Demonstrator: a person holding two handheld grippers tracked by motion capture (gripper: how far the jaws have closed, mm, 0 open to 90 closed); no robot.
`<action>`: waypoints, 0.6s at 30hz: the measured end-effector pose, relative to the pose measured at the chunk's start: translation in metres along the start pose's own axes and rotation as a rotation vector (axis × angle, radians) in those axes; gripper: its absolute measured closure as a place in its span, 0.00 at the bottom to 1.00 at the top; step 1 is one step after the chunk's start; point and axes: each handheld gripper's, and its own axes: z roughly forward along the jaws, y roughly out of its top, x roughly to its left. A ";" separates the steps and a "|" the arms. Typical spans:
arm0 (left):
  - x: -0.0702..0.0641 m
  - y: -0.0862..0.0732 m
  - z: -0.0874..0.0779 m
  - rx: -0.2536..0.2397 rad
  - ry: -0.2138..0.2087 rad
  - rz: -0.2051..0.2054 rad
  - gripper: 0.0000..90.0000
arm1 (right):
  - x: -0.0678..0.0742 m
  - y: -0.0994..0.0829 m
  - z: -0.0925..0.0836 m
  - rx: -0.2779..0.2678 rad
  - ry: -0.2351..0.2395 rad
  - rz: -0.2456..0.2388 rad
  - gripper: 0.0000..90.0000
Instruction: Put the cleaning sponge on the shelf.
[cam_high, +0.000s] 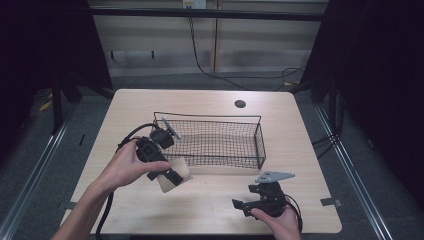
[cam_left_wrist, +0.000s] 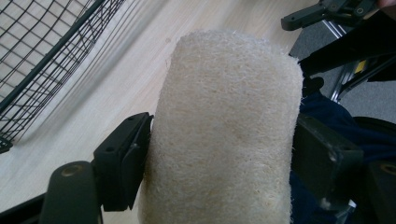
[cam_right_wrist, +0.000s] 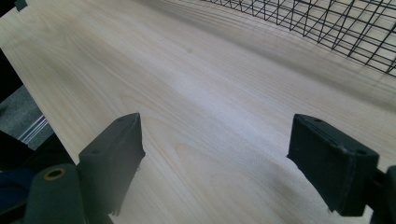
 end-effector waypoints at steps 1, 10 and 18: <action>0.001 0.000 -0.002 -0.006 -0.003 -0.002 0.28 | 0.000 0.000 0.000 0.001 0.000 0.001 0.19; 0.004 0.011 -0.017 -0.011 -0.013 -0.009 0.28 | 0.000 0.000 0.001 -0.001 -0.001 0.001 0.19; 0.009 0.019 -0.031 -0.046 -0.021 -0.035 0.28 | 0.000 0.000 0.001 -0.001 -0.001 0.001 0.19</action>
